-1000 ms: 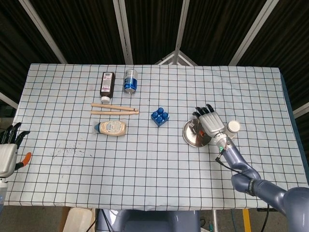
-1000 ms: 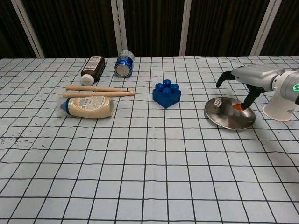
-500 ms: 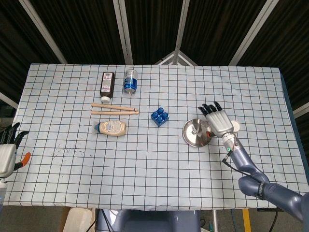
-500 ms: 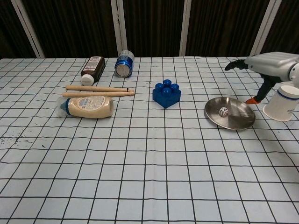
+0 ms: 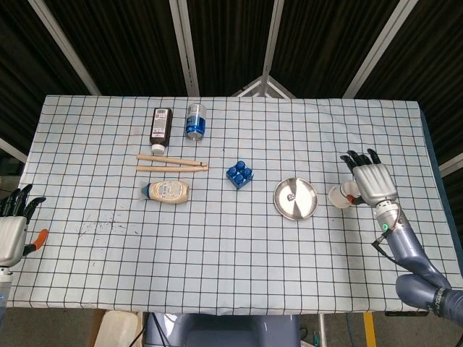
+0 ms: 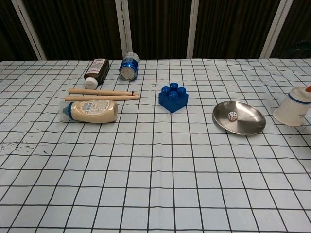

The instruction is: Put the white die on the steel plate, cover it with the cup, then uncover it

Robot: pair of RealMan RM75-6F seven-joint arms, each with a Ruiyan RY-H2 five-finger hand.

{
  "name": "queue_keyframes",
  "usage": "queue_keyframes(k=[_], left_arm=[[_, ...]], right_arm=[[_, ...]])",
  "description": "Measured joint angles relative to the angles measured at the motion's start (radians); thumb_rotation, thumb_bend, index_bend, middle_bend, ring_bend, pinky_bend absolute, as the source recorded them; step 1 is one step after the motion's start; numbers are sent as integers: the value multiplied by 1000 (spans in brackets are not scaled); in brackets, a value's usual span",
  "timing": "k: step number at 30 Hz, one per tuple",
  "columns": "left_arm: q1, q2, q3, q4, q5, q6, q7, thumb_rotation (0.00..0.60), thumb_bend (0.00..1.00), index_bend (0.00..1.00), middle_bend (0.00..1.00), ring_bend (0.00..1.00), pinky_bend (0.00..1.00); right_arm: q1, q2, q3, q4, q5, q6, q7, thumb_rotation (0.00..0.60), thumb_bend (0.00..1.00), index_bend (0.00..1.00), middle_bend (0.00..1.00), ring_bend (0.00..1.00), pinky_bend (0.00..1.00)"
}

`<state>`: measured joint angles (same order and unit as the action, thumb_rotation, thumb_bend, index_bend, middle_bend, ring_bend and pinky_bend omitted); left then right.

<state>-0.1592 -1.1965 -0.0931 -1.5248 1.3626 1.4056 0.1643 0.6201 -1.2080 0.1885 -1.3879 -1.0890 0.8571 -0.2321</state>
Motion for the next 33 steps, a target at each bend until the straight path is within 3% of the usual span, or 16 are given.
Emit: queue_keyframes(k=[9,20,33], left_arm=[[7,-1,-9,3,-12,15,6,600,467,203,0,0,98],[0,-12,-10,11,-25,3,31,600,467,206,0,0,98],[-3,-21,-10,13,-32,-2,53,600,467,210,0,0,98]], right_arm=[[-5,-12,-26,39,7,-54,47,600,217,176,180,208,0],[10,-69,-31,145,-19,-84,103,600,228,272,302,245,0],[4,-93,-41,205,-59,-82,165,600,359,414,367,246,0]])
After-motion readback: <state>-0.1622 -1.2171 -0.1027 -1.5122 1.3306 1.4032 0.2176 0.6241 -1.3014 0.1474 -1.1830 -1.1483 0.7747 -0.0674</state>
